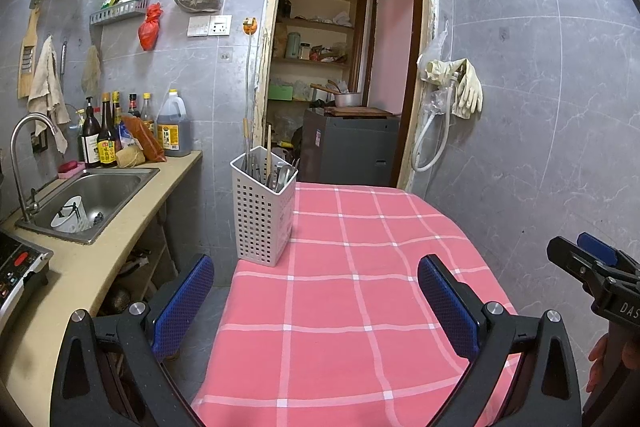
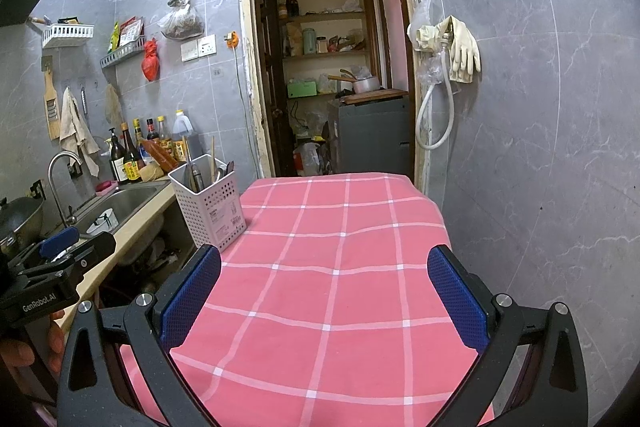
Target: Organize utensils
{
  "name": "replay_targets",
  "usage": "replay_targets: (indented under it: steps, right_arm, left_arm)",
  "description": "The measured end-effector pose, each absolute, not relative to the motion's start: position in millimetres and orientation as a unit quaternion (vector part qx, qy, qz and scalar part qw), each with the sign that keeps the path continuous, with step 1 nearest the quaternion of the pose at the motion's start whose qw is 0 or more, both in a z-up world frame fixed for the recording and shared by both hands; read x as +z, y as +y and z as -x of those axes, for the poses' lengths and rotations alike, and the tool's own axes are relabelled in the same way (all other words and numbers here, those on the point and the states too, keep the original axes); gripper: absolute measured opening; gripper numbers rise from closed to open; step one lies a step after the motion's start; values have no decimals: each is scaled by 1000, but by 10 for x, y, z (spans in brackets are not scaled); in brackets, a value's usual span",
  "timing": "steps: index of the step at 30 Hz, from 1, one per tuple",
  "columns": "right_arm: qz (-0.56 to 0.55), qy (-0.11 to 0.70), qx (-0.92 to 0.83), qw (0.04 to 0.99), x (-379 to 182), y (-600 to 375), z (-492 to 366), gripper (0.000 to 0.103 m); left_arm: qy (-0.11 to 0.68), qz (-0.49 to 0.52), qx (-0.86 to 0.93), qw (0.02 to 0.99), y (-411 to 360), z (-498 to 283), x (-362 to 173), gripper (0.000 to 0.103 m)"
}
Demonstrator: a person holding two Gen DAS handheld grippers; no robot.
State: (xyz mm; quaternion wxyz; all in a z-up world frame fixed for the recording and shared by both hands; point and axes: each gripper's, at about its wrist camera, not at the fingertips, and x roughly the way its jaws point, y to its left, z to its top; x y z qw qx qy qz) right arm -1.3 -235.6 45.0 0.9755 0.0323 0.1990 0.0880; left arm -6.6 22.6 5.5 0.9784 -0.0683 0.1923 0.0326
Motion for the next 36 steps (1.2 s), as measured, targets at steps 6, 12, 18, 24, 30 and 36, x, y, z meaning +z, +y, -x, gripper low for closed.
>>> replay_targets:
  steps: [6,12,18,24,30,36]
  right_arm:
    - [-34,200,87,975,425,-2332,14,102]
    - [-34,199,87,975,440,-2349,7,102]
    - [-34,200,87,975,435,-2340,7,101]
    - [-34,200,87,975,452,-2366,-11,102]
    - [-34,201,88,975,447,-2365,-14,102]
    - [-36,202,86,975,406,-2345,15,101]
  left_arm:
    - [193,67,30,978,225,54,50,103]
    - [194,67,30,978,212,48,45,103]
    - [194,66,30,978,214,44,48,103]
    - [194,66,29,978,210,39,51,103]
    - [195,65,29,978,196,32,45,103]
    - [198,64,25,978,232,-5,-8,103]
